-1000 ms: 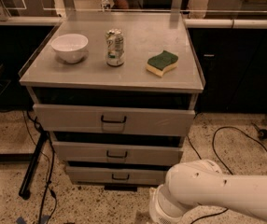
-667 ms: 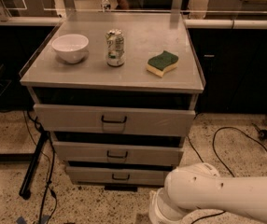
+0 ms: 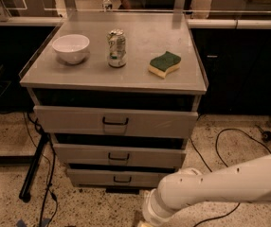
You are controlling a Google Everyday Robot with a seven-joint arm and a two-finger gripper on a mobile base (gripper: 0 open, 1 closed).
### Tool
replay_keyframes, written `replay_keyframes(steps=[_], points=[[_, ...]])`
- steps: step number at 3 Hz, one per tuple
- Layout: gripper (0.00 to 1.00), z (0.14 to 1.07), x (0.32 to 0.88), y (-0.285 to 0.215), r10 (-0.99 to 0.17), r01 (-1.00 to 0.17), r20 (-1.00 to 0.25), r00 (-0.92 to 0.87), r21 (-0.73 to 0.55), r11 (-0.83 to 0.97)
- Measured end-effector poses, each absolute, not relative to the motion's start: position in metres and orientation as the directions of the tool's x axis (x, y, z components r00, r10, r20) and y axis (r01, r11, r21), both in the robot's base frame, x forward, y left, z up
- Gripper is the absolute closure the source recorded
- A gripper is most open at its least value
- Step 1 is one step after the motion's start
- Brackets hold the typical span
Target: Open bottom drawer
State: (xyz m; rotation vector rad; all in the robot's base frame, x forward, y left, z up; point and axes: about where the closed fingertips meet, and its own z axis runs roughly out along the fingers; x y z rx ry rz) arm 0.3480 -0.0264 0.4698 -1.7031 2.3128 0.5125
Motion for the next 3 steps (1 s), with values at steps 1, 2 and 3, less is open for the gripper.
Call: replay_keyframes(steps=[1, 2, 3], points=[[0.00, 0.445, 0.373, -0.016, -0.844, -0.950, -0.434, -0.314, 0.146, 0.278], [0.00, 0.443, 0.372, -0.014, -0.843, -0.949, -0.435, -0.316, 0.152, 0.277], [0.00, 0.426, 0.379, -0.006, -0.836, -0.948, -0.446, -0.319, 0.162, 0.275]])
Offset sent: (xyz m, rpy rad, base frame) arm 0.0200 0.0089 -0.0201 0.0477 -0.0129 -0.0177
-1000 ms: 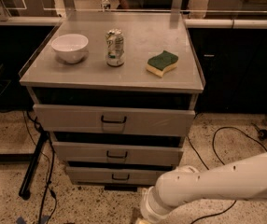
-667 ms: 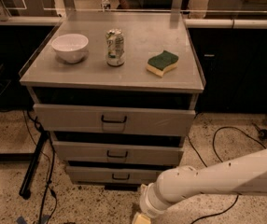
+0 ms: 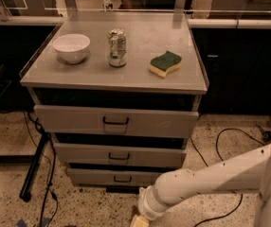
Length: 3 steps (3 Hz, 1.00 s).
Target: Open bottom drawer
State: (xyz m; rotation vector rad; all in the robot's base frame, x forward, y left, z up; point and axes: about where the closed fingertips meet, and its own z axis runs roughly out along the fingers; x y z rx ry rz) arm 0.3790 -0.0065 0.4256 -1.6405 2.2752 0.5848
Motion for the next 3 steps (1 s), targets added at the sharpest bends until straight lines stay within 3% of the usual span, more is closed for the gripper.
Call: replay_keyframes(steps=[1, 3], points=[[0.00, 0.369, 0.436, 0.004, -0.836, -0.949, -0.452, -0.311, 0.107, 0.296], [0.00, 0.356, 0.445, -0.003, -0.834, -0.948, -0.456, -0.311, 0.085, 0.307]])
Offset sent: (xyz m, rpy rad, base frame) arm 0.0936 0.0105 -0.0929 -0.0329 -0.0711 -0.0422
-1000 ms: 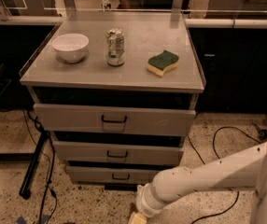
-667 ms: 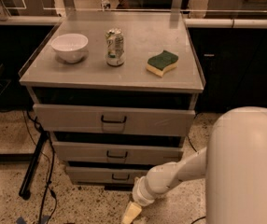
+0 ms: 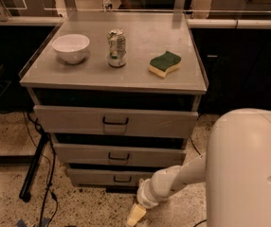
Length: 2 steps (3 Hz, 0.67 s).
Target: Open bottom drawer
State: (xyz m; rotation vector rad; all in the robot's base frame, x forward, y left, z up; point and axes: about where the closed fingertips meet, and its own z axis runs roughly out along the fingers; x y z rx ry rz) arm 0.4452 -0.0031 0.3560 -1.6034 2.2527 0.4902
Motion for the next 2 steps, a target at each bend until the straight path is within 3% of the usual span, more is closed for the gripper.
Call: replay_keyframes(steps=[2], points=[[0.00, 0.3065, 0.4833, -0.0376, -0.854, -0.934, -0.394, -0.340, 0.034, 0.356]])
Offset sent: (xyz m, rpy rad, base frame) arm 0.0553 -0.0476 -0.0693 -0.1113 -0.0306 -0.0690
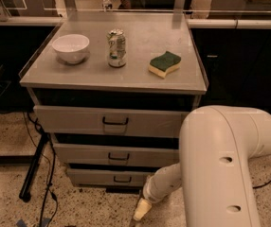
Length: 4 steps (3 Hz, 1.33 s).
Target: Open bottom drawer
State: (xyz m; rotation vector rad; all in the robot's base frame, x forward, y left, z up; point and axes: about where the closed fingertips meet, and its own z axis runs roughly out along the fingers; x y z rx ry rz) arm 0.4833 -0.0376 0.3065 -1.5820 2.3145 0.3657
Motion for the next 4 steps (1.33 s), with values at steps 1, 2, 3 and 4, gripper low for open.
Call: replay_keyframes(steps=[1, 2, 3, 4], points=[[0.00, 0.282, 0.477, -0.039, -0.830, -0.924, -0.415, -0.373, 0.086, 0.373], [0.00, 0.248, 0.483, -0.059, -0.784, -0.892, -0.435, -0.442, 0.125, 0.434], [0.00, 0.227, 0.493, -0.079, -0.757, -0.870, -0.445, -0.478, 0.121, 0.478], [0.00, 0.225, 0.495, -0.080, -0.754, -0.868, -0.447, -0.481, 0.120, 0.483]])
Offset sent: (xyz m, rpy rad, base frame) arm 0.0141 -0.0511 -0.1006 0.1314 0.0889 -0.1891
